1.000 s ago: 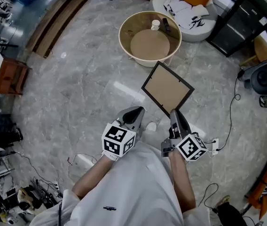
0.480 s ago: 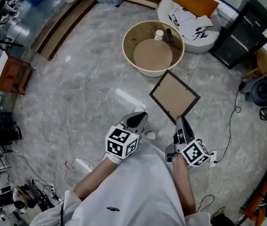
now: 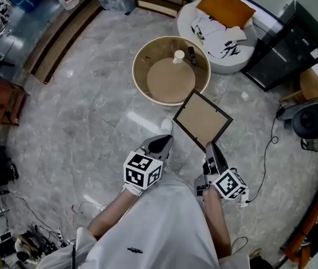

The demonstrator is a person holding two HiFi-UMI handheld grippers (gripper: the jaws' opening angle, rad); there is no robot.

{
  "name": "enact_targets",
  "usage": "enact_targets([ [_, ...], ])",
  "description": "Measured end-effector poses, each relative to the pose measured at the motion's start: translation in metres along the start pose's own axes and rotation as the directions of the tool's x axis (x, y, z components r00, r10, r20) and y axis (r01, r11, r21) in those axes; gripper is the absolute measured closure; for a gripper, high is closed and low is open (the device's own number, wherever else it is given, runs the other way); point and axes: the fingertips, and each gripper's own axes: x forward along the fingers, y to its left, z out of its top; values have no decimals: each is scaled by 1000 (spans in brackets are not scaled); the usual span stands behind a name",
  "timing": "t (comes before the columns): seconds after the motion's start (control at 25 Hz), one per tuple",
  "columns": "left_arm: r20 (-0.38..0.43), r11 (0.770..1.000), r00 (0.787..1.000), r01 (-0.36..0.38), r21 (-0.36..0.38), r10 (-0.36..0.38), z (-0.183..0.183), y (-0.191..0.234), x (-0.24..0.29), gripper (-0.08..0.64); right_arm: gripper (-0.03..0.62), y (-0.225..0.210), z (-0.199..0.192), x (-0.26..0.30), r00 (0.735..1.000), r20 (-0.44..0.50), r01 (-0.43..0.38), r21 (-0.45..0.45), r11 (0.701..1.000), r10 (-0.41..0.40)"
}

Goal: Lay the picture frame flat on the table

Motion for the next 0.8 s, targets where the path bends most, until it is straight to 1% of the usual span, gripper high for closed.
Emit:
enact_targets([
  [0.08, -24, 1000, 1000, 15, -3, -15, 20, 20, 25, 552, 534, -1, 12, 33, 1000, -24, 1, 14, 1000, -1],
  [0.24, -76, 999, 996, 44, -8, -45, 69, 59, 77, 552, 533, -3, 42, 96, 998, -57, 35, 27, 999, -34],
  [0.44, -92, 997, 993, 69, -16, -70, 132, 109, 139, 552, 533, -4, 84, 170, 996, -61, 62, 38, 997, -59],
  [0.6, -100, 997, 992, 75, -31, -77, 162, 138, 173, 552, 534, -11, 104, 214, 993, -80, 86, 55, 995, -82],
  [0.8, -96, 996, 992, 76, -42, -80, 183, 155, 194, 552, 534, -20, 117, 248, 990, -114, 95, 63, 993, -87],
])
